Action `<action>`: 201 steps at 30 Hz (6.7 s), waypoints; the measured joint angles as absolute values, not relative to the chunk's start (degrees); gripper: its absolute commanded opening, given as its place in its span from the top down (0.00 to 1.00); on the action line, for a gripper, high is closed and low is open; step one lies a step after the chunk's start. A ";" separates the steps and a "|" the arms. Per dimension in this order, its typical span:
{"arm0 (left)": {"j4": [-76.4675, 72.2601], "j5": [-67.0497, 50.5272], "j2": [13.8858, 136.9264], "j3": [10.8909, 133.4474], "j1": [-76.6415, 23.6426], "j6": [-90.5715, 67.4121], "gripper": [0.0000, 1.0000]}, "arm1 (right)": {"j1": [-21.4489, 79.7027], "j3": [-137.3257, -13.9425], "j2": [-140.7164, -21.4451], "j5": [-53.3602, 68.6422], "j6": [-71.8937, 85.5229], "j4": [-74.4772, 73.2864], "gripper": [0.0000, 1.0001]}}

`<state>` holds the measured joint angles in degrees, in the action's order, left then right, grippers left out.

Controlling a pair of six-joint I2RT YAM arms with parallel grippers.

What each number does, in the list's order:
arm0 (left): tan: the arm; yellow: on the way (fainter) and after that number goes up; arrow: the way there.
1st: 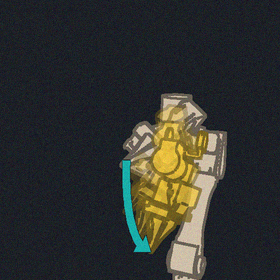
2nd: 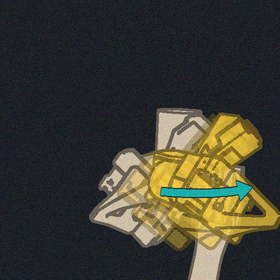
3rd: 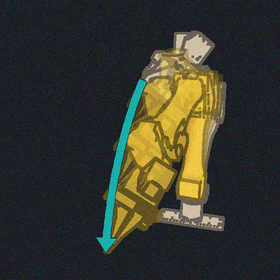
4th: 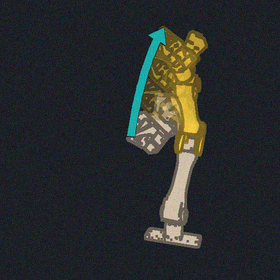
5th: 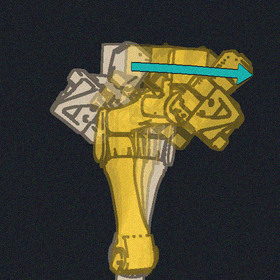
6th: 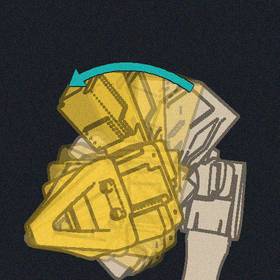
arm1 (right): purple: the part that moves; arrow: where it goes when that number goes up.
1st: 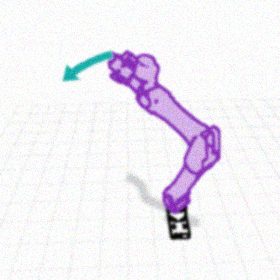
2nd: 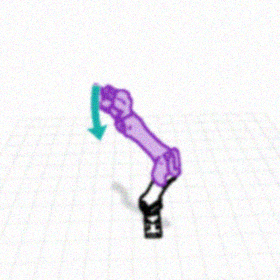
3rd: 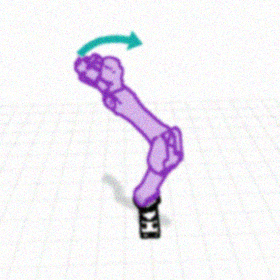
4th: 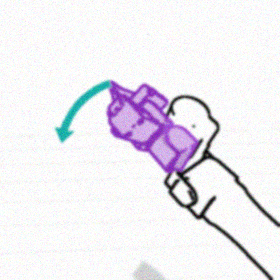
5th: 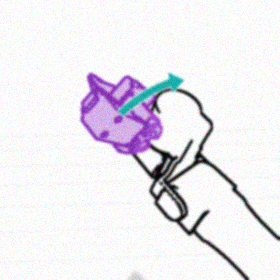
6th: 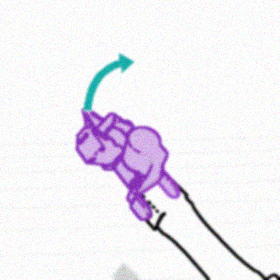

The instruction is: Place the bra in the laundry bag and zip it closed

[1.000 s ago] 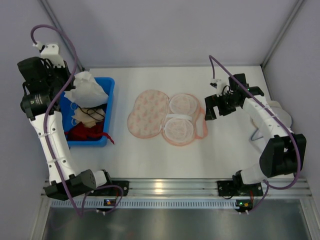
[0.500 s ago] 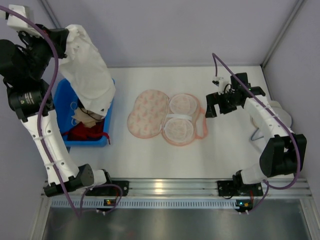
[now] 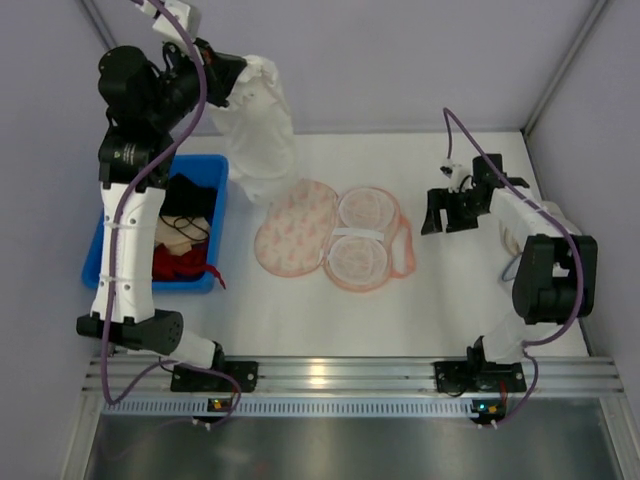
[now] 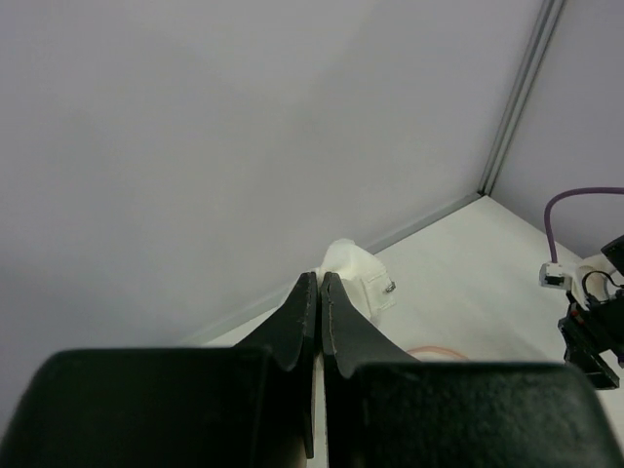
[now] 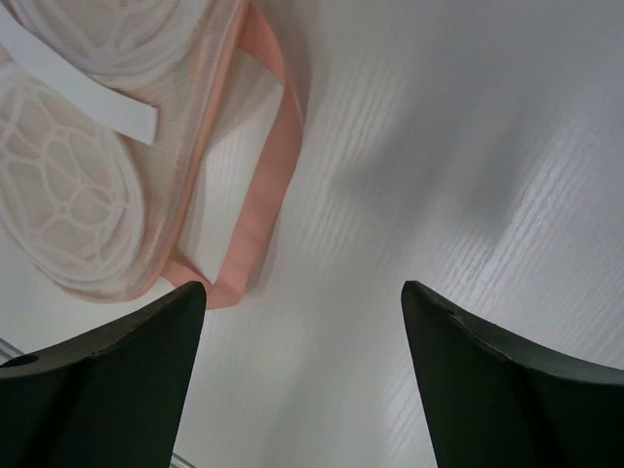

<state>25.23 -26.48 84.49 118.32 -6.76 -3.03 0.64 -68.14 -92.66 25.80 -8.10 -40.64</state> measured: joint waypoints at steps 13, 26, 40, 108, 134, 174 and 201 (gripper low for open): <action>23.16 -22.02 101.62 121.25 -12.19 -3.36 1.00 | -0.86 -65.63 -105.60 35.66 -3.42 -29.63 0.40; 13.98 -18.81 114.85 129.29 -12.60 -10.61 1.00 | 3.75 -63.16 -106.74 38.94 -0.82 -22.26 0.37; 6.39 -16.97 115.81 130.37 -16.27 -7.31 1.00 | 4.16 -80.14 -117.93 36.32 3.31 -19.57 0.41; 8.54 -33.65 86.39 67.94 -32.21 1.45 1.00 | -3.55 -68.77 -105.60 43.46 10.28 -23.94 0.04; 18.09 -38.52 96.14 62.39 -32.40 13.61 1.00 | 9.21 -118.74 -140.07 21.87 4.27 -23.81 0.22; 29.32 -32.32 84.49 67.18 -32.40 19.66 1.00 | 13.04 -113.40 -115.46 29.04 -6.68 -32.42 1.00; 38.22 -33.32 72.88 60.99 -38.81 15.77 1.00 | 17.61 -97.91 -113.08 36.91 -4.84 -31.62 1.00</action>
